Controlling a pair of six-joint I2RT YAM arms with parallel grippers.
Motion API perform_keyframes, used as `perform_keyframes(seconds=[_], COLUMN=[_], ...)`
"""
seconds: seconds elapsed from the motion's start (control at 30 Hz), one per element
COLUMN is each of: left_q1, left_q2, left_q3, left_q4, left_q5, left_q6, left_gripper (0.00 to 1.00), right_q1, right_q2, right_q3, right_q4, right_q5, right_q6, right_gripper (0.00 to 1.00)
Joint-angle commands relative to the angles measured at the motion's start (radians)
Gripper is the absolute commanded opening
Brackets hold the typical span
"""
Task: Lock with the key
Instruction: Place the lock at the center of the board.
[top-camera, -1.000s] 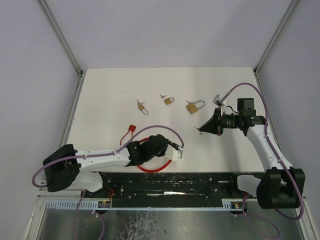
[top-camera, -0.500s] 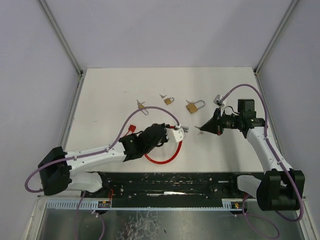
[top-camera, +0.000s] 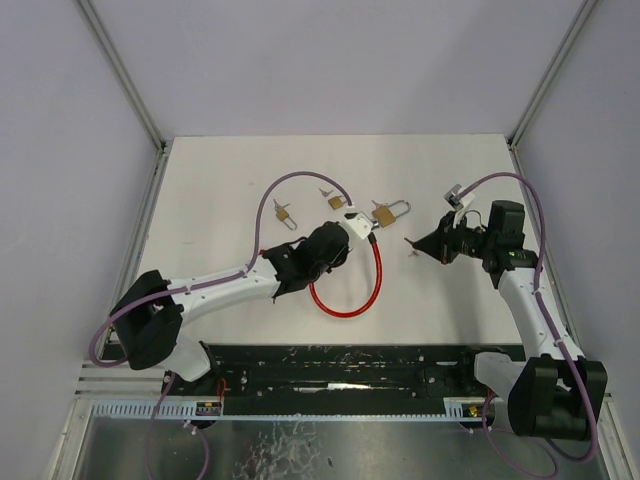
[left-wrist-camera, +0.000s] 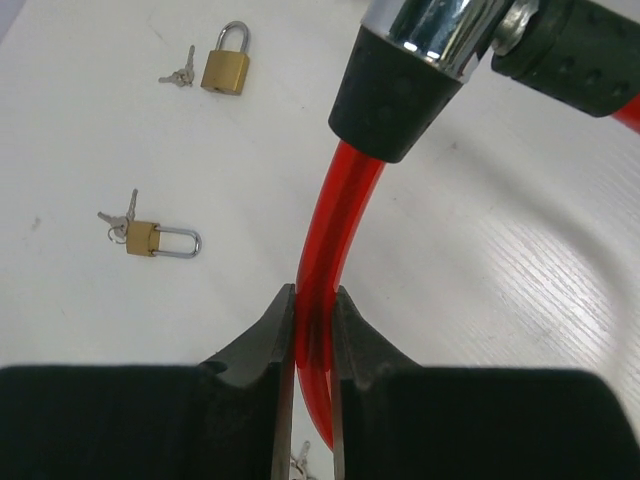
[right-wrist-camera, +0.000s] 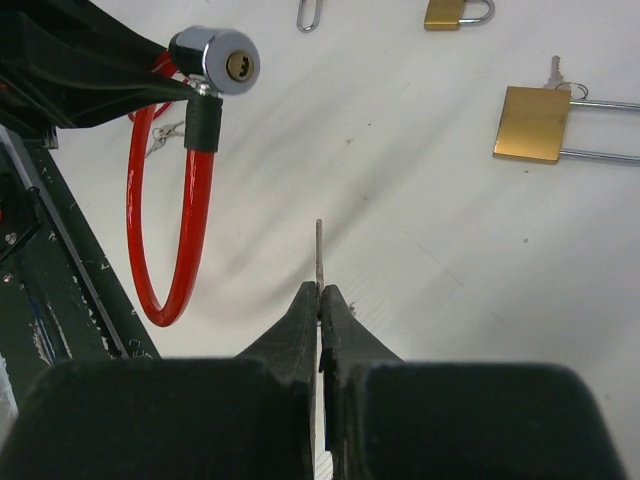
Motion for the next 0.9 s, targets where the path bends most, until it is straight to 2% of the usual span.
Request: perform_keyframes(seconds=[0.0,0.67,0.73,0.77,0.8,0.83,0.87], left_q1=[0.009,0.009,0.009,0.01,0.01,0.01,0.01], left_q2=[-0.016,-0.001,0.0,0.001,0.001,0.001,0.001], left_q3=[0.045,0.058,0.059,0.06,0.06,0.059,0.058], left_q4=[0.032,0.014,0.013,0.012,0.013,0.014,0.016], left_q5=[-0.016,-0.021,-0.02,-0.022,-0.027,-0.03,-0.035], left_q6=[-0.095,-0.092,-0.092,-0.092,-0.095,-0.097,-0.097], left_gripper=[0.0,0.0,0.05,0.15,0.37,0.6,0.8], right_q1=[-0.005,-0.006,-0.006,-0.006,-0.006,-0.006,-0.006], right_q2=[-0.015,-0.015,-0.015,-0.015,-0.015,-0.015,-0.014], right_q3=[-0.004,-0.011,-0.012,-0.012,-0.013,-0.015,-0.018], right_q4=[0.071,0.08,0.08,0.079,0.079,0.08,0.081], right_q5=[0.011,0.003,0.003,0.003,0.005,0.01,0.011], right_q6=[0.042,0.05,0.05,0.051,0.052,0.051,0.051], right_gripper=[0.0,0.02,0.03,0.07,0.24,0.48,0.81])
